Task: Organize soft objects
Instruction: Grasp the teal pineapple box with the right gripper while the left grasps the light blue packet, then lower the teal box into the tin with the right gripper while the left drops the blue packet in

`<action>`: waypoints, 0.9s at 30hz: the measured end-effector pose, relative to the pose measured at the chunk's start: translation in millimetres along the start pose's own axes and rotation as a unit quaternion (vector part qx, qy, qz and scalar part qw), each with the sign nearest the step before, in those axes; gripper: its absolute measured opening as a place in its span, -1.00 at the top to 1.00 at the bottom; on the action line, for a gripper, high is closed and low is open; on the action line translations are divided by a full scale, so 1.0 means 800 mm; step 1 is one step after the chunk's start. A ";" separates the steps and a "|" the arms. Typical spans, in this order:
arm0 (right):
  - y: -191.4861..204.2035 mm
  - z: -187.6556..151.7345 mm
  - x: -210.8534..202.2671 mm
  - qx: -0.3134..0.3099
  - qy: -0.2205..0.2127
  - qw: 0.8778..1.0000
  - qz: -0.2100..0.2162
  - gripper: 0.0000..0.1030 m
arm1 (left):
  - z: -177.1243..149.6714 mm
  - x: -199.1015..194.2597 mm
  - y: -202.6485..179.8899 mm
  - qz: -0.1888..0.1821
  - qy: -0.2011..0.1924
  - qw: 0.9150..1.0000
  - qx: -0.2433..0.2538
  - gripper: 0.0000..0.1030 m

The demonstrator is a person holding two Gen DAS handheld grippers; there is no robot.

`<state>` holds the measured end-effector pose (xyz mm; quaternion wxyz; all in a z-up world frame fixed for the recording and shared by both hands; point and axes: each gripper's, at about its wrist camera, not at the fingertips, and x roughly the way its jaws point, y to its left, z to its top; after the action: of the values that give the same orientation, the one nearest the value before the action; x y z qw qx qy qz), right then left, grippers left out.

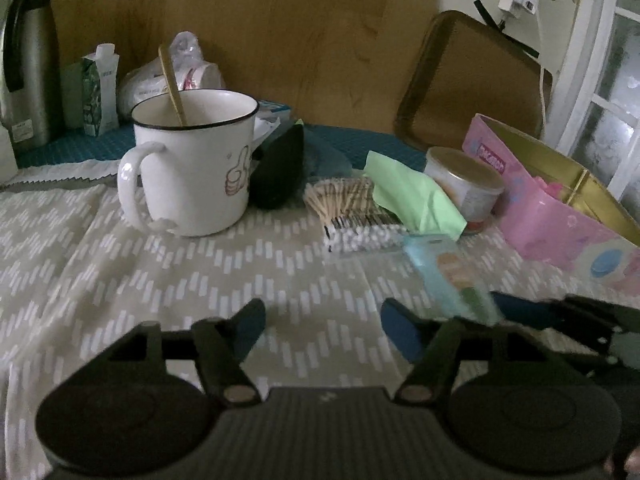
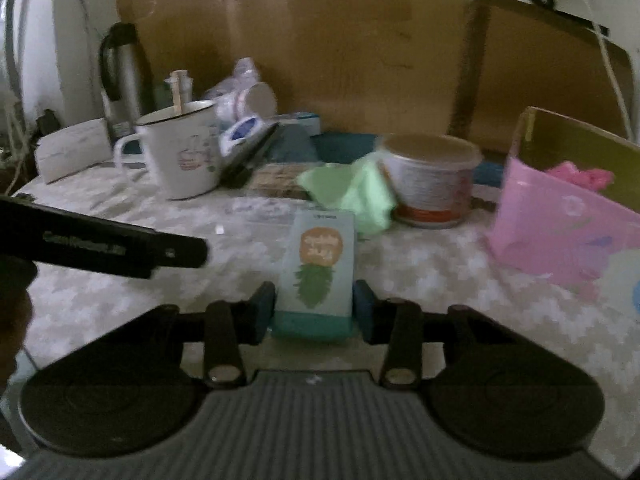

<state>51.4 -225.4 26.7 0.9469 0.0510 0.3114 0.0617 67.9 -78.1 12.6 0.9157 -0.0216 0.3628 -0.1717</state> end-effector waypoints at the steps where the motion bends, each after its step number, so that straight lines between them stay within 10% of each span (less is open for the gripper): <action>1: 0.007 0.001 0.001 -0.003 0.001 1.000 0.006 0.13 | -0.001 -0.002 0.002 -0.003 -0.001 1.000 -0.001 -0.32; 12: 0.046 0.001 0.008 0.051 0.015 0.987 0.151 0.14 | -0.008 -0.015 0.047 -0.090 0.024 0.990 -0.104 -0.06; 16: 0.041 0.000 -0.003 0.042 0.003 0.991 0.126 0.14 | -0.011 -0.015 0.040 -0.069 0.019 0.993 -0.097 0.44; 27: -0.065 0.029 -0.061 0.063 -0.109 0.992 0.010 0.14 | 0.063 -0.005 -0.081 -0.123 -0.019 0.992 -0.013 0.47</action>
<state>30.8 -285.2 66.8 0.9696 0.1197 0.2087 0.0451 80.1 -142.1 63.0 0.8941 -0.0813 0.3423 -0.2773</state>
